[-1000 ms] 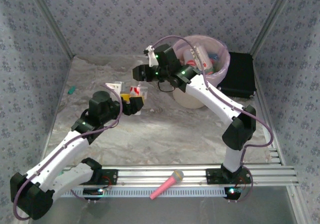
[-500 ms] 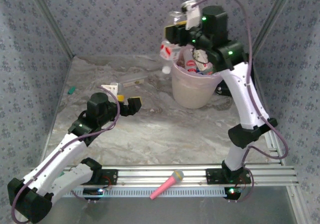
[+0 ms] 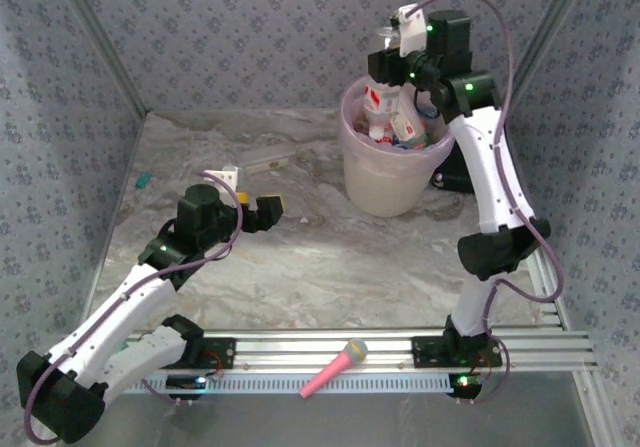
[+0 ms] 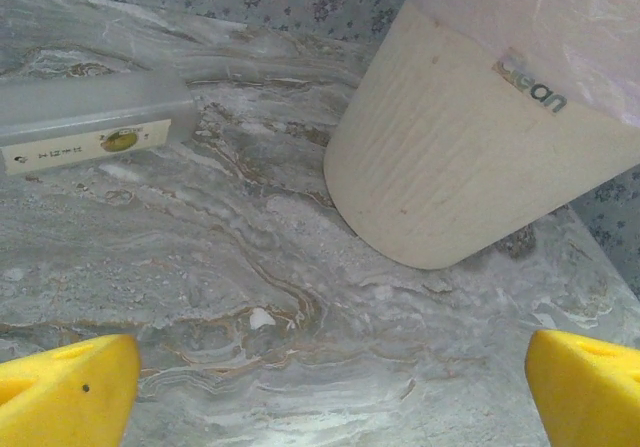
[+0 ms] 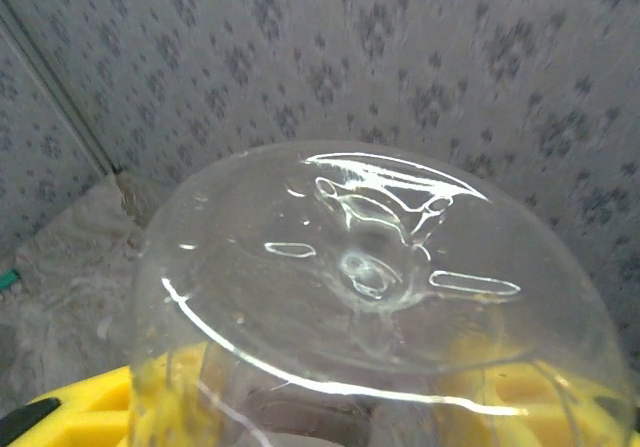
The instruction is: Put the plastic bottles in the bin
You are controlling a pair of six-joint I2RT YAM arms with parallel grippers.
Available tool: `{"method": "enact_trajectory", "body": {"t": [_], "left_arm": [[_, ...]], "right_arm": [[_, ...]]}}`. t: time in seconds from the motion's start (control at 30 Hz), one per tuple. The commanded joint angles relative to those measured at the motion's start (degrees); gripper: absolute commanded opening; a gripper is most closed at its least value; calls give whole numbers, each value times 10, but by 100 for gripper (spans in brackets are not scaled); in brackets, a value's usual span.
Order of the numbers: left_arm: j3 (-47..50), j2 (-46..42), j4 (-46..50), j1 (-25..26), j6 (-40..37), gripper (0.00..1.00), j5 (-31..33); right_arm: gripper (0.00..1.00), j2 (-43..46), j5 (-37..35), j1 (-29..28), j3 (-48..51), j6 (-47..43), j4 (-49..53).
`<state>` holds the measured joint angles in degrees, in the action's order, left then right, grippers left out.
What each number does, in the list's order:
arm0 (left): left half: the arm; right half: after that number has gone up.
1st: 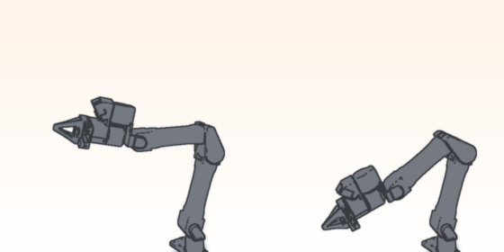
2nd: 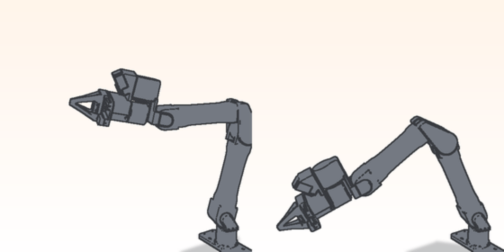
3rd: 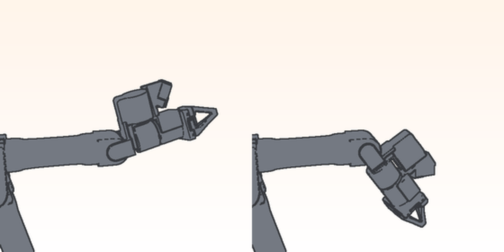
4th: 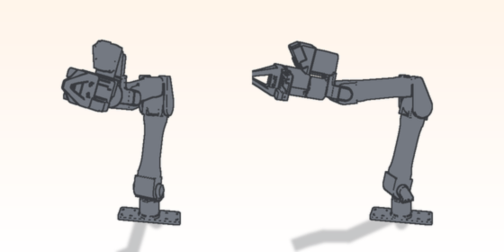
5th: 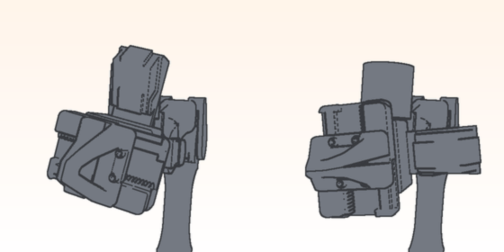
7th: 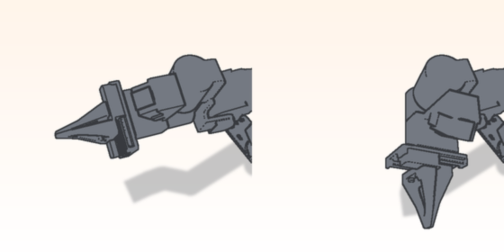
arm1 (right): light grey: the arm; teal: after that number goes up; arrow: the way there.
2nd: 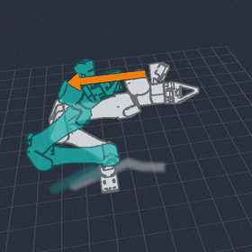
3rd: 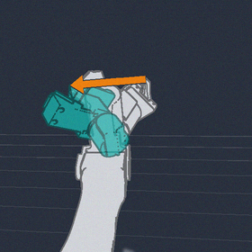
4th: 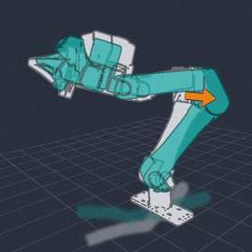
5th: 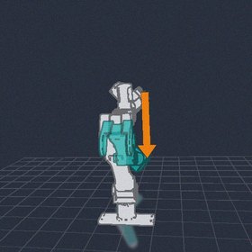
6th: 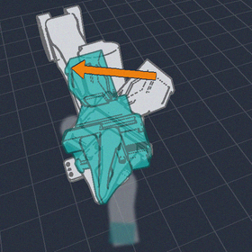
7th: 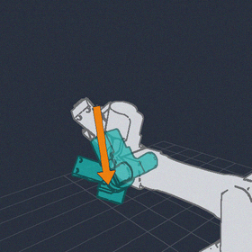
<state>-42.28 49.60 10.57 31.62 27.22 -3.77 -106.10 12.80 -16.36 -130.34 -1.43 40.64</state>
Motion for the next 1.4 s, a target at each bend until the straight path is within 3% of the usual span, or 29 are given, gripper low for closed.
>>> {"method": "enact_trajectory", "body": {"t": [0.0,0.13,0.53,0.97,1.23,1.37], "left_arm": [[-15,-8,8,-2,-6,98,8],[-14,-11,11,-2,-7,98,12],[-11,-6,13,-5,-7,98,16],[-18,-2,31,-8,-5,98,17],[-26,-8,46,-10,-10,98,19],[-37,-3,62,-15,-11,98,21]], "right_arm": [[50,15,-13,-7,80,-2,-66],[50,25,-24,-8,146,26,-111],[51,-43,-50,-11,129,70,41],[60,-147,-49,0,-83,108,286],[63,-103,-15,39,-71,141,250],[62,-114,14,55,-122,135,284]]}}
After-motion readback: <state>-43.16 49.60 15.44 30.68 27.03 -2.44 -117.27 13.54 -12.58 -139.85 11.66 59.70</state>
